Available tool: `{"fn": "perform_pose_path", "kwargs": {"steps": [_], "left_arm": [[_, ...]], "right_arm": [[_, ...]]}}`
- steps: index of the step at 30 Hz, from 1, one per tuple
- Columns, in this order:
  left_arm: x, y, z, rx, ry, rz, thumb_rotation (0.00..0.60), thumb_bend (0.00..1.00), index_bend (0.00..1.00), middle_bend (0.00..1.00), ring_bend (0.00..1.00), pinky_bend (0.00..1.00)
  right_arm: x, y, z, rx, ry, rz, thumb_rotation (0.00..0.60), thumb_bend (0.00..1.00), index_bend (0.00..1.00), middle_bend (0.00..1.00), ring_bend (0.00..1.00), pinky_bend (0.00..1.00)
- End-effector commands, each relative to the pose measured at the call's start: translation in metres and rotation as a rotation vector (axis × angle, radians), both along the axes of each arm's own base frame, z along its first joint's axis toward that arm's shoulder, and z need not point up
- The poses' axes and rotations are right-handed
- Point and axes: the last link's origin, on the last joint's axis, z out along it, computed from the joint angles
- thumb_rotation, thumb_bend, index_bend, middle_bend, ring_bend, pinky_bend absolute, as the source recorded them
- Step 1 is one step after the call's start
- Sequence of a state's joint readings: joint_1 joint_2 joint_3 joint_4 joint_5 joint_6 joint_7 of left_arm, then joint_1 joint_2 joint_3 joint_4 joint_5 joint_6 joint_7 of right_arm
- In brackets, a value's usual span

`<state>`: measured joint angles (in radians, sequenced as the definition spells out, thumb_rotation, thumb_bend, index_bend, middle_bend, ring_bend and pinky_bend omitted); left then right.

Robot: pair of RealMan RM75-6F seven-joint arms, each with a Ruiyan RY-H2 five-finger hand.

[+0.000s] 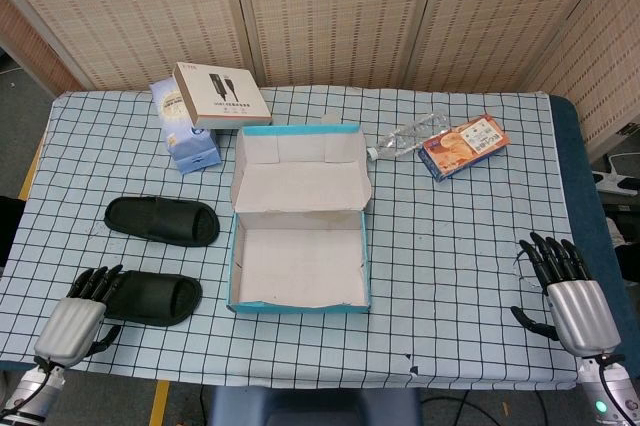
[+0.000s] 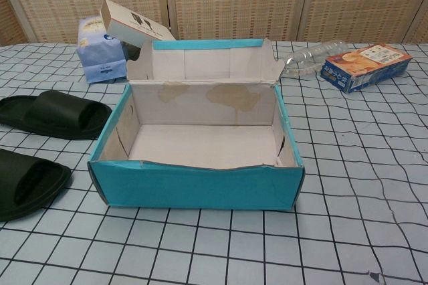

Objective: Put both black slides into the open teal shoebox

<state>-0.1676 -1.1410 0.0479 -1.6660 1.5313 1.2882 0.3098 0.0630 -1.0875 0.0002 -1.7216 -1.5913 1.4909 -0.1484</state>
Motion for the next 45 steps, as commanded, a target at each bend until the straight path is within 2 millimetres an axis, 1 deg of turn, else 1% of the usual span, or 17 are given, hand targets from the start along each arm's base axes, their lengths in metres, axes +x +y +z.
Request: {"fn": "perform_pose_path", "kwargs": {"steps": [1,4,7,10,14,21,24,25,28,30,31,33,36,39,45], "left_arm": [[-0.001,0.018,-0.02,0.004,0.113,0.008,0.599,0.34,0.0,0.0,0.0,0.05],[0.0,0.025,-0.03,-0.021,0.089,0.028,0.598,0.34,0.0,0.0,0.0,0.04],[-0.006,0.029,-0.033,-0.035,0.13,0.055,0.597,0.34,0.0,0.0,0.0,0.04],[-0.008,0.028,-0.04,-0.054,0.145,0.077,0.589,0.34,0.0,0.0,0.0,0.04],[-0.008,0.027,-0.043,-0.055,0.163,0.084,0.585,0.34,0.0,0.0,0.0,0.04],[-0.009,0.027,-0.052,-0.08,0.168,0.119,0.598,0.34,0.0,0.0,0.0,0.06],[-0.01,0.029,-0.057,-0.086,0.167,0.113,0.6,0.33,0.01,0.0,0.0,0.09],[-0.009,0.03,-0.059,-0.083,0.165,0.105,0.6,0.33,0.02,0.03,0.01,0.1],[-0.01,0.031,-0.06,-0.08,0.164,0.097,0.6,0.34,0.15,0.17,0.12,0.16],[-0.01,0.031,-0.062,-0.076,0.161,0.089,0.6,0.34,0.29,0.35,0.27,0.21],[-0.012,0.031,-0.063,-0.075,0.164,0.082,0.6,0.34,0.34,0.42,0.34,0.24],[-0.014,0.032,-0.065,-0.07,0.167,0.073,0.6,0.35,0.39,0.54,0.42,0.27],[-0.014,0.031,-0.064,-0.05,0.151,0.057,0.6,0.35,0.43,0.61,0.47,0.31],[-0.012,0.03,-0.056,-0.018,0.14,0.044,0.6,0.36,0.45,0.63,0.49,0.32],[-0.003,0.028,-0.022,0.116,0.129,0.007,0.6,0.36,0.44,0.63,0.49,0.31]], "right_arm": [[0.001,0.0,-0.001,0.008,-0.003,0.005,0.528,0.14,0.0,0.0,0.0,0.0],[0.0,0.001,0.0,0.016,0.0,-0.004,0.527,0.14,0.0,0.0,0.0,0.0],[0.001,0.002,0.001,0.023,-0.014,-0.001,0.527,0.14,0.0,0.0,0.0,0.0],[0.004,0.004,0.005,0.002,-0.034,0.028,0.527,0.14,0.0,0.0,0.0,0.0],[0.005,0.009,0.007,0.01,-0.057,0.049,0.526,0.14,0.0,0.0,0.0,0.0],[0.005,0.008,0.005,0.038,-0.06,0.046,0.525,0.14,0.0,0.0,0.0,0.0],[0.004,0.008,0.004,0.043,-0.059,0.043,0.527,0.14,0.0,0.0,0.0,0.0],[0.004,0.007,0.004,0.044,-0.059,0.042,0.527,0.14,0.0,0.0,0.0,0.0],[0.004,0.007,0.004,0.045,-0.058,0.041,0.526,0.14,0.0,0.0,0.0,0.0],[0.004,0.007,0.004,0.046,-0.058,0.039,0.524,0.14,0.0,0.0,0.0,0.0],[0.003,0.007,0.004,0.046,-0.058,0.037,0.527,0.14,0.0,0.0,0.0,0.0],[0.003,0.006,0.005,0.047,-0.058,0.035,0.526,0.14,0.0,0.0,0.0,0.0],[0.003,0.007,0.005,0.046,-0.058,0.034,0.527,0.14,0.0,0.0,0.0,0.0],[0.003,0.007,0.005,0.048,-0.057,0.033,0.528,0.14,0.0,0.0,0.0,0.0],[0.004,0.008,0.004,0.052,-0.054,0.035,0.526,0.14,0.0,0.0,0.0,0.0]]}}
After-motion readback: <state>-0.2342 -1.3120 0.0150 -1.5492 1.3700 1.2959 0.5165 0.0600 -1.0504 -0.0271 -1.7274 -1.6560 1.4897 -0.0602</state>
